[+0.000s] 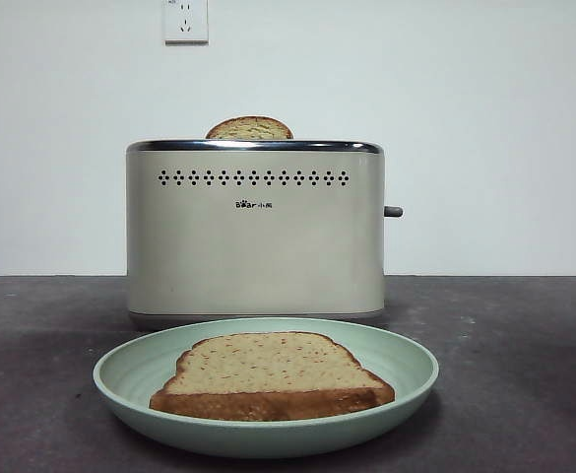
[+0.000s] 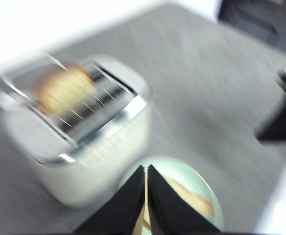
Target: Take the bread from the toaster,put the bread on the plate,put the plate on the table
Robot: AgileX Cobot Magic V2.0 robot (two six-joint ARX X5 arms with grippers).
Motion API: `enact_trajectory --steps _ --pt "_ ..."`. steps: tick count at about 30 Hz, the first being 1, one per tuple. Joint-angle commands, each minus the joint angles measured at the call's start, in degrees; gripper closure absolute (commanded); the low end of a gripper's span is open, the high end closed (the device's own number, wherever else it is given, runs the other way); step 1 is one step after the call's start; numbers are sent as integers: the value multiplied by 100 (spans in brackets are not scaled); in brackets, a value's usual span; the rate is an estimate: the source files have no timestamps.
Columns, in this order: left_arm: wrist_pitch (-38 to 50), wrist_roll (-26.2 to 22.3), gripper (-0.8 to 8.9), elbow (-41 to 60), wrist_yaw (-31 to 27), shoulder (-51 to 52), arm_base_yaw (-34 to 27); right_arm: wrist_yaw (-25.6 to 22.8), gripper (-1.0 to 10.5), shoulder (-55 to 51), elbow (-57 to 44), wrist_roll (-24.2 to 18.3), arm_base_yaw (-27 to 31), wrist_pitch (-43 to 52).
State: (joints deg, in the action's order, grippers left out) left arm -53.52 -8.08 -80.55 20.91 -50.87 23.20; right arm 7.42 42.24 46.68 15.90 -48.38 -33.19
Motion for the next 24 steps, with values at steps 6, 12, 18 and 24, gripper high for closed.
enact_trajectory --steps 6,12,18,24 --pt "2680 7 806 1937 -157 1733 -1268 -17 942 22 70 0 -55 59" --pt "3812 219 806 3606 -520 2903 -1862 -17 942 22 70 0 -55 59" --pt "4046 610 806 4920 -1005 3663 -2280 -17 942 -4 70 0 -55 61" --pt "4288 866 806 6098 -1294 4306 -2404 -17 942 -7 70 0 -55 59"
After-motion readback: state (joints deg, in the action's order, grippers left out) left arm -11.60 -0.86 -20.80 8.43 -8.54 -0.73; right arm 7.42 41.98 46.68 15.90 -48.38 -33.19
